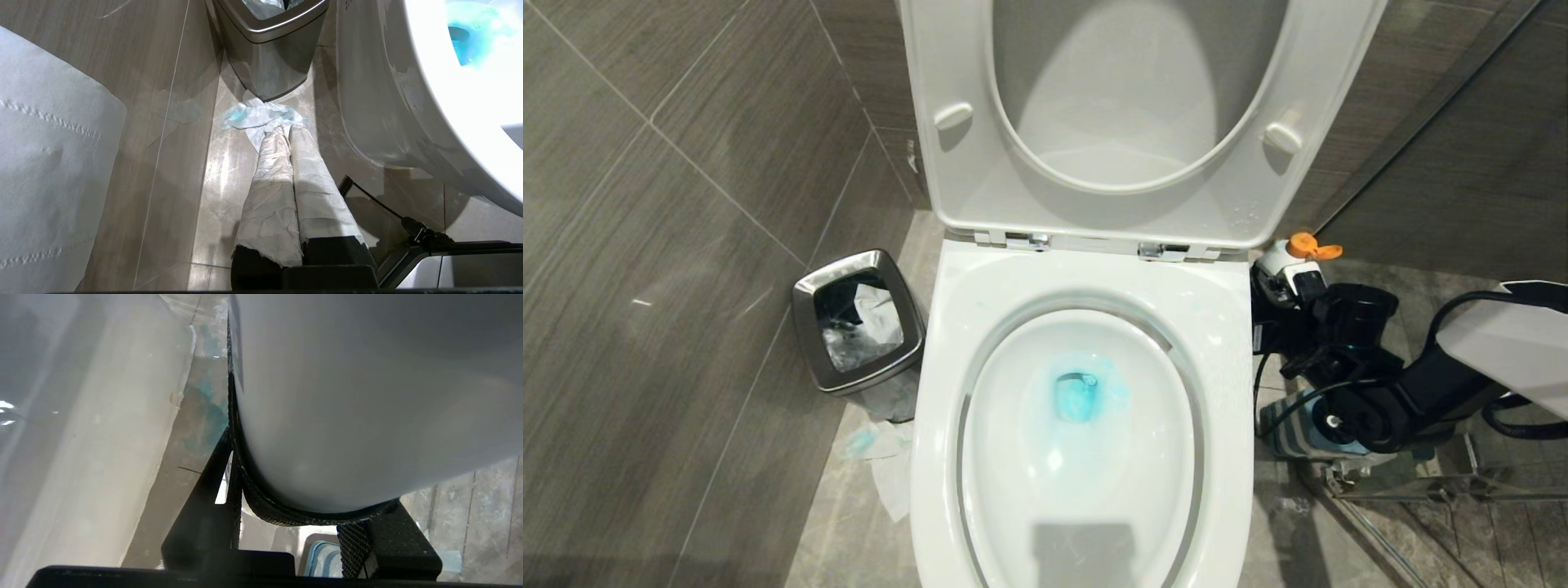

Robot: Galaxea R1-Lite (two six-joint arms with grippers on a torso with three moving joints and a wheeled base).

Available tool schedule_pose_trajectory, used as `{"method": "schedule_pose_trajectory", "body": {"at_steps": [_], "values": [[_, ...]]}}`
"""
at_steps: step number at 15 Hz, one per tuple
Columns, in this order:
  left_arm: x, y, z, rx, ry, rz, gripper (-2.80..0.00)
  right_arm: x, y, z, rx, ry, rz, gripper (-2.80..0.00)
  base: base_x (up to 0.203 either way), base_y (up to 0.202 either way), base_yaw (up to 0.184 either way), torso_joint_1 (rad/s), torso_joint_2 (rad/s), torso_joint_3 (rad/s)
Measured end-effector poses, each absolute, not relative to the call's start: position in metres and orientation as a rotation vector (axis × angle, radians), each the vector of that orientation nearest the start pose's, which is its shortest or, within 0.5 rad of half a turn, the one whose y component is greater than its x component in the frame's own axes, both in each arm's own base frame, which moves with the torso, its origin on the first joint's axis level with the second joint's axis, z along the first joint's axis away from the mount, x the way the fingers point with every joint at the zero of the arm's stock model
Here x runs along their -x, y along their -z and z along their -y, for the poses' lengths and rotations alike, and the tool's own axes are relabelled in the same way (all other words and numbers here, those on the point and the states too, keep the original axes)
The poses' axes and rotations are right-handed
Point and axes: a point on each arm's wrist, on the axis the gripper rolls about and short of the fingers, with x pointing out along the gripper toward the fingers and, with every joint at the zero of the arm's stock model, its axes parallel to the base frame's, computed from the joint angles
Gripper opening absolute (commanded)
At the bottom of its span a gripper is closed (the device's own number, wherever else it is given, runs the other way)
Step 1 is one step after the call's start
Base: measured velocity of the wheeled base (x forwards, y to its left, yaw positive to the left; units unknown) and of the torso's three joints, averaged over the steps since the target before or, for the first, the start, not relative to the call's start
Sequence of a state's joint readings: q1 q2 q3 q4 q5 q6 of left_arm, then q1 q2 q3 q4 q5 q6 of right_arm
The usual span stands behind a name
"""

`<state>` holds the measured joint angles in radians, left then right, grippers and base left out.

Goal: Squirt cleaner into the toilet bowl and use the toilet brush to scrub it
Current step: Place the cleaning agent on the floor

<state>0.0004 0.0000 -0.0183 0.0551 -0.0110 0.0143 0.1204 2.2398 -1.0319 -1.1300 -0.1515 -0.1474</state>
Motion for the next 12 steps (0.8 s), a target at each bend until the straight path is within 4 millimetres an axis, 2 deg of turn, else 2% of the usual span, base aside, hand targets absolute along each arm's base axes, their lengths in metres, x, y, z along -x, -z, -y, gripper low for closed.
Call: {"method": "schedule_pose_trajectory", "body": {"at_steps": [8, 12], "values": [[0.024, -0.075, 0.0, -0.018, 0.01, -0.037, -2.8, -0.42, -0.084, -0.052, 0.162, 0.015, -0.068, -2.8, 0.0, 0.0, 0.0, 0.0, 0.0, 0.0], [0.024, -0.075, 0.0, -0.018, 0.01, -0.037, -2.8, -0.43, -0.064, -0.054, 0.165, 0.018, -0.012, -2.8, 0.0, 0.0, 0.0, 0.0, 0.0, 0.0]]}}
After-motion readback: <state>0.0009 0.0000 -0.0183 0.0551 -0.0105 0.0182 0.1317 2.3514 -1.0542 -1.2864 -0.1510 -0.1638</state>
